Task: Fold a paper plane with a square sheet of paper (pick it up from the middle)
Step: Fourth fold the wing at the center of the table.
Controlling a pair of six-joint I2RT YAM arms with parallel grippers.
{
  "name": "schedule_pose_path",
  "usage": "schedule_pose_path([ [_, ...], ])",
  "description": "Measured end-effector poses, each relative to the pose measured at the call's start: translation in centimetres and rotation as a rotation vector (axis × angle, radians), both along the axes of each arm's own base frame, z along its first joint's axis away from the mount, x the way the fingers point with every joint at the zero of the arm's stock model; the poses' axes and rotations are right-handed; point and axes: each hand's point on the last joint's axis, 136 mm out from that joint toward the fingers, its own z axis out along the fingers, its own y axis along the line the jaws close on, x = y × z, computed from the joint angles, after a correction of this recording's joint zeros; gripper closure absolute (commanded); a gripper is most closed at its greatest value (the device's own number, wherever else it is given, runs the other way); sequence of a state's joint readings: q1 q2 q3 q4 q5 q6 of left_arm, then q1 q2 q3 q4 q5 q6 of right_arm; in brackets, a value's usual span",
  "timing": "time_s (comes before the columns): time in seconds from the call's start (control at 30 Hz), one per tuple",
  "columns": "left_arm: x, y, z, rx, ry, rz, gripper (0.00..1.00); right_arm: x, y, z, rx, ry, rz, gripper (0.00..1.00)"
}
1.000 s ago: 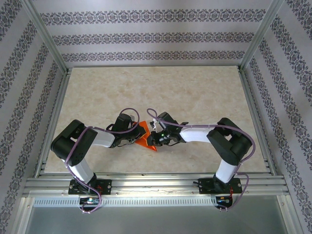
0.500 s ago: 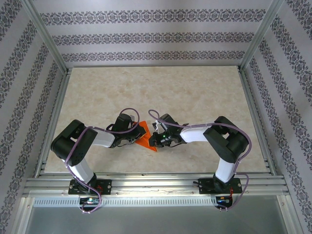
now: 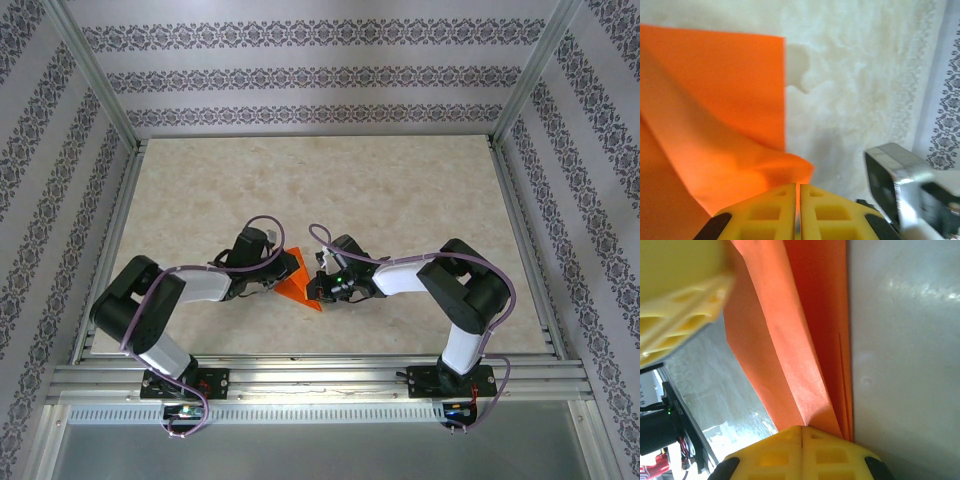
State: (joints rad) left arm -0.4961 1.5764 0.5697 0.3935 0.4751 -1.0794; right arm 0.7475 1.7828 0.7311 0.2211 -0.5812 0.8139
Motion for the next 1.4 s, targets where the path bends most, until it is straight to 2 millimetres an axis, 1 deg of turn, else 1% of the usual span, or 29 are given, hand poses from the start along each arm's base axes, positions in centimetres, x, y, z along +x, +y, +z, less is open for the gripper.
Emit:
schedule_pose_path([
  [0.07, -0.2, -0.3, 0.6, 0.001, -0.013, -0.018, 0.90, 0.0, 0.0, 0.0, 0.000, 0.000, 0.000, 0.98],
  [0.13, -0.5, -0.6, 0.6, 0.008, -0.011, -0.035, 0.91, 0.0, 0.0, 0.0, 0.000, 0.000, 0.000, 0.98],
  [0.27, -1.2, -0.9, -0.4, 0.020, 0.023, -0.062, 0.91, 0.0, 0.0, 0.0, 0.000, 0.000, 0.000, 0.98],
  [0.4, -1.4, -0.8, -2.1, 0.042, 0.067, -0.064, 0.91, 0.0, 0.0, 0.0, 0.000, 0.000, 0.000, 0.99],
  [0.47, -1.5, -0.8, -2.5, 0.048, 0.075, -0.062, 0.91, 0.0, 0.0, 0.0, 0.000, 0.000, 0.000, 0.99],
  [0.63, -0.8, -0.5, -2.5, 0.073, 0.072, -0.037, 0.91, 0.0, -0.1, 0.0, -0.001, 0.000, -0.001, 1.00],
  [0.73, -0.5, 0.1, -2.8, 0.095, 0.076, -0.010, 0.91, 0.0, -0.2, -0.1, 0.000, 0.004, -0.002, 1.00],
  [0.87, 0.2, 1.8, -3.6, 0.125, 0.100, 0.038, 0.91, 0.0, -0.2, -0.1, 0.003, 0.003, -0.002, 1.00],
  [1.07, 0.7, 1.8, -3.6, 0.102, 0.124, 0.013, 0.92, 0.0, -0.1, -0.1, 0.011, -0.003, 0.000, 1.00],
  [1.17, 1.0, 2.2, -3.6, 0.103, 0.133, 0.015, 0.92, 0.0, -0.1, -0.1, 0.011, -0.003, 0.000, 1.00],
  [1.4, 3.1, 5.3, -3.5, 0.136, 0.142, 0.080, 0.92, 0.0, -0.1, -0.1, 0.013, -0.004, 0.000, 1.00],
])
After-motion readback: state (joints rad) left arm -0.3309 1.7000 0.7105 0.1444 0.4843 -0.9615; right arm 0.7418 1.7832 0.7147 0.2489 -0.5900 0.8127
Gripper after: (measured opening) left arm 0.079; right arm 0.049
